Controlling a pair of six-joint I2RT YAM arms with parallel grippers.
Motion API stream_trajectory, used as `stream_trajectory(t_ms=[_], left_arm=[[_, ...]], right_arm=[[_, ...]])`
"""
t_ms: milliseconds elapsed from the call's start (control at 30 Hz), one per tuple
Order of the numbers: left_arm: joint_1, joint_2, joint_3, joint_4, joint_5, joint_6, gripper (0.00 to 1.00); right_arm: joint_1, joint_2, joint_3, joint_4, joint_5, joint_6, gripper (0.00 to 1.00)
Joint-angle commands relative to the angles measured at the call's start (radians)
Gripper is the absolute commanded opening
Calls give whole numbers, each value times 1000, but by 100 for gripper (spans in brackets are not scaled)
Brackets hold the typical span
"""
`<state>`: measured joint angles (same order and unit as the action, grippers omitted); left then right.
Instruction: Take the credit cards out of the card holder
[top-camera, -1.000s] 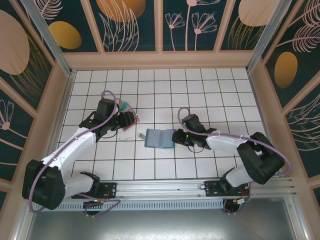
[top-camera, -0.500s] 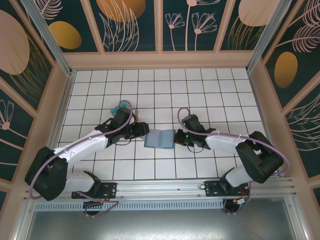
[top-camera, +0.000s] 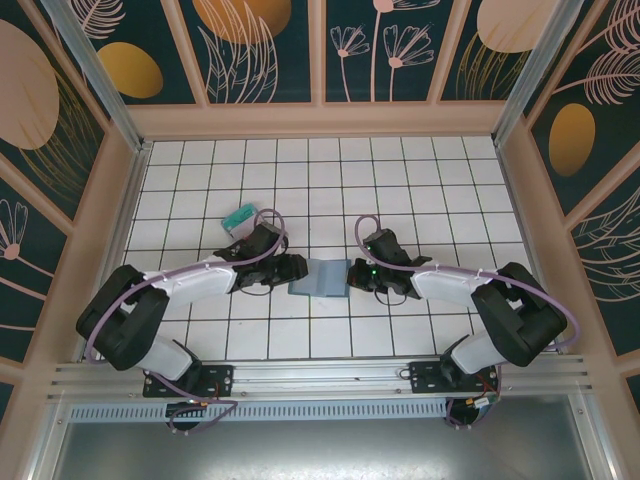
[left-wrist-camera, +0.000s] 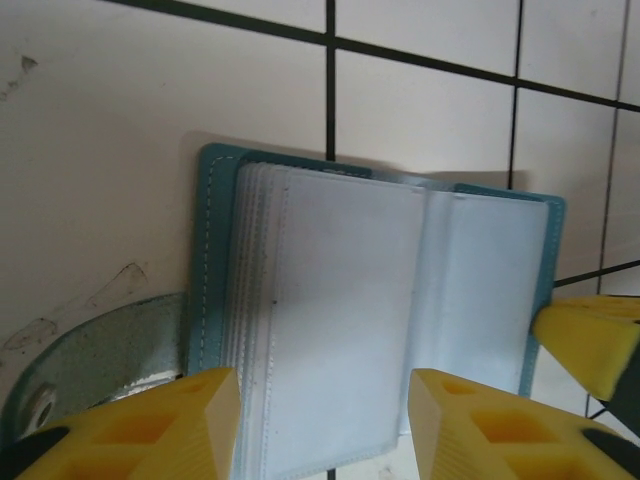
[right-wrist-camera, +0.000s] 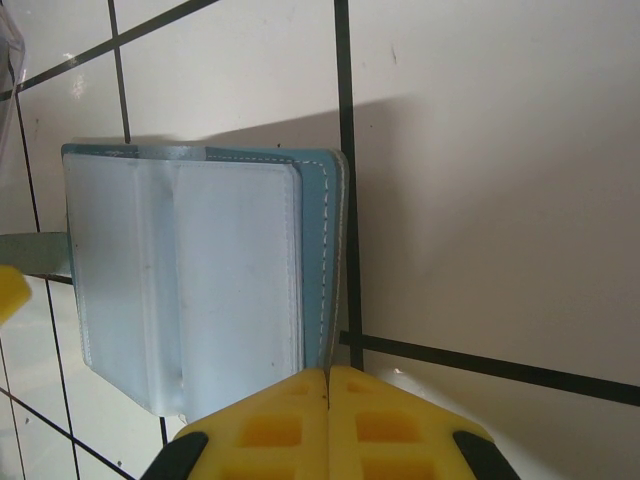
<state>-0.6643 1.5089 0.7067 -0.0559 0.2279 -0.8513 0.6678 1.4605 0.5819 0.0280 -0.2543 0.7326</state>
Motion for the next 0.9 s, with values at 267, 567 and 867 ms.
stream_trajectory(t_ms=[267, 567, 867], left_arm=[[-20, 67, 19, 41, 32, -3, 49], [-39, 82, 29, 51, 52, 5, 49], [-69, 97, 54, 56, 72, 20, 51]], right_arm=[[11, 4, -11, 26, 0, -4, 0], [15, 10, -10, 27, -5, -5, 0], [18, 12, -8, 28, -7, -2, 0]])
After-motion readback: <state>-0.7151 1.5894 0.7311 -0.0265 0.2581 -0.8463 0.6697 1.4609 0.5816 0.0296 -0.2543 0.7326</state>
